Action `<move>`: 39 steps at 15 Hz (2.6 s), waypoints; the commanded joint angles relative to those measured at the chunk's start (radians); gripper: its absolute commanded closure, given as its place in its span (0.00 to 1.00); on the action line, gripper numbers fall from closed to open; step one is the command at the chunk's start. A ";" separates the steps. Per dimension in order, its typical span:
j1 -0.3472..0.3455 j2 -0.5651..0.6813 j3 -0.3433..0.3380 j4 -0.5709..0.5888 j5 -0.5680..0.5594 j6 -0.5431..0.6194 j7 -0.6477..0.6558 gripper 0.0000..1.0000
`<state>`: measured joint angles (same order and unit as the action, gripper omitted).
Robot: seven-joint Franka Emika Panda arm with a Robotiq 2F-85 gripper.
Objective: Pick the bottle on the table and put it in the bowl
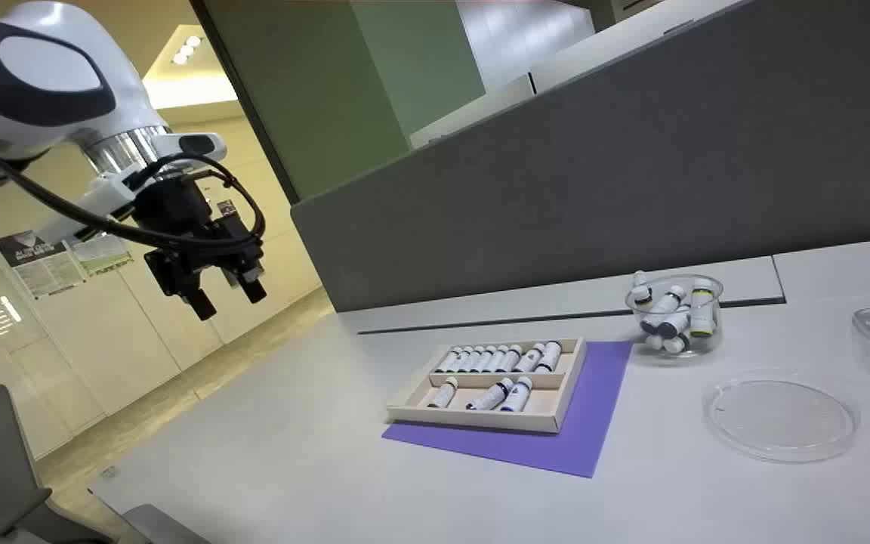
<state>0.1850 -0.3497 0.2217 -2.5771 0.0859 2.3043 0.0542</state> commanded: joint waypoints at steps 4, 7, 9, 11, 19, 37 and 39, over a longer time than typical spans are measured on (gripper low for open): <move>0.010 0.001 -0.010 0.001 -0.005 -0.001 0.004 0.00; 0.010 0.001 -0.010 0.001 -0.005 -0.001 0.004 0.00; 0.001 0.018 -0.029 0.017 -0.008 0.004 -0.031 0.00; -0.020 0.067 -0.084 0.069 -0.017 -0.011 -0.139 0.00; -0.151 0.361 -0.321 0.475 0.041 -0.252 -0.669 0.00; -0.287 0.558 -0.308 0.737 0.031 -0.363 -0.602 0.00; -0.305 0.609 -0.312 0.815 0.029 -0.370 -0.611 0.00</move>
<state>-0.0851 0.2100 -0.1047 -1.8435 0.1196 1.9572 -0.5538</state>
